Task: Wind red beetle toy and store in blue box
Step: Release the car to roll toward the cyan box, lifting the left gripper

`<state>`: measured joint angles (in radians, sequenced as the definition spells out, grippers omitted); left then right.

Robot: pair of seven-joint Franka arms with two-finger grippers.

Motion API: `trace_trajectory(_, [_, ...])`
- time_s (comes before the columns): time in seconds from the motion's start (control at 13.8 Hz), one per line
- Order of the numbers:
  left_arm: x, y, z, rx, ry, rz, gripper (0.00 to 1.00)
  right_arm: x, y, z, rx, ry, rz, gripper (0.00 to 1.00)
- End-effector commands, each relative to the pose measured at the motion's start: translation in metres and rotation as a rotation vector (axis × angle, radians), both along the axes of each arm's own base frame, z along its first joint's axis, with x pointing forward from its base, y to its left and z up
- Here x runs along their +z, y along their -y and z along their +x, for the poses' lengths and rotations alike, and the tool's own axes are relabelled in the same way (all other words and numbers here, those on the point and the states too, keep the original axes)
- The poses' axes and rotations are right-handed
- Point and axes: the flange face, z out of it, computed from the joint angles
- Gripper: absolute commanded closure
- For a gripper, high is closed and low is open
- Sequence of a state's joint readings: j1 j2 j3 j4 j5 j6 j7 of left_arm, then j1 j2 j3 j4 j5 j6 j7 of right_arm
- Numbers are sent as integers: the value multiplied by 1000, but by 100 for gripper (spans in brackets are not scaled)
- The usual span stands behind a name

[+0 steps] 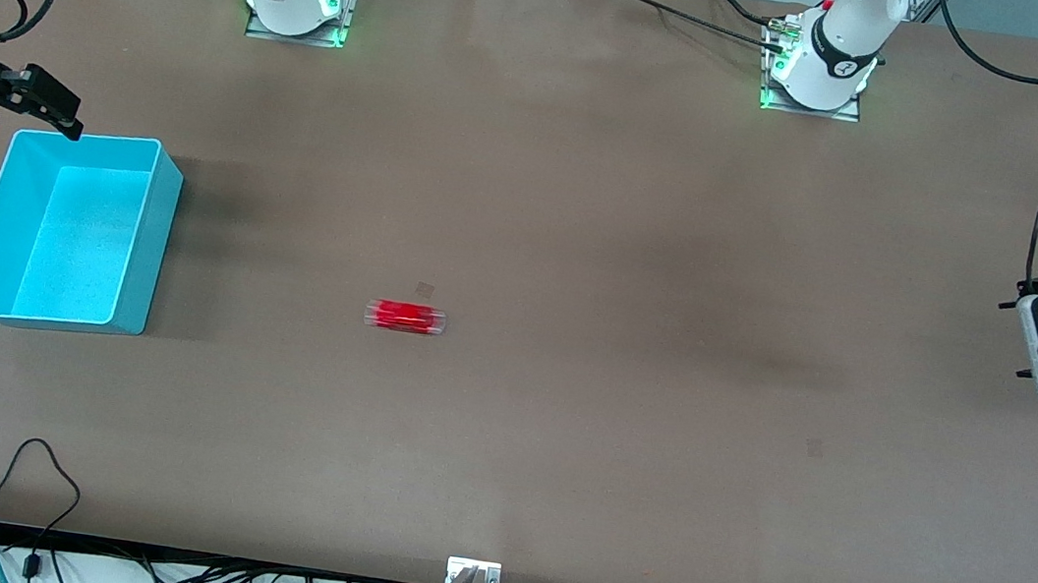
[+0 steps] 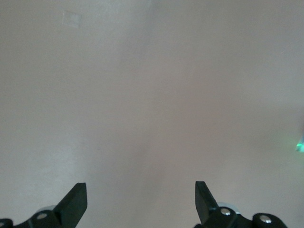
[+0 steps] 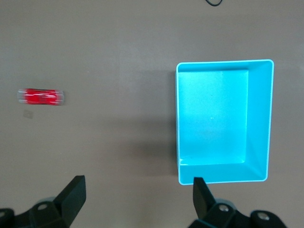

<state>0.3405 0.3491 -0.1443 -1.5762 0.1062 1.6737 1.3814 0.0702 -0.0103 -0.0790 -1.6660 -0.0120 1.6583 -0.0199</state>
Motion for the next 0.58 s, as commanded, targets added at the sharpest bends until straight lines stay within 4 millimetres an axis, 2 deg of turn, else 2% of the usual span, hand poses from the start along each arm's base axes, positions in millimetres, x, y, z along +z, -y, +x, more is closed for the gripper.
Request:
trace_trajectory(0.0, [36,24,2,53,-31,8,0,13,-2,1,-7,19,50,0])
trace_trajectory(0.07, [43,32,0,101,-51,22,0,14,-1,0,-5,18,50,0])
trace_trajectory(0.15, [58,41,-3,165,-36,46,0,15,0,1,-2,21,50,0])
trace_trajectory(0.36, [74,62,-10,327,-48,100,0,25,-1,1,-1,41,48,0])
trace_trajectory(0.51, [92,73,-15,444,-16,142,0,13,-2,7,0,18,47,0])
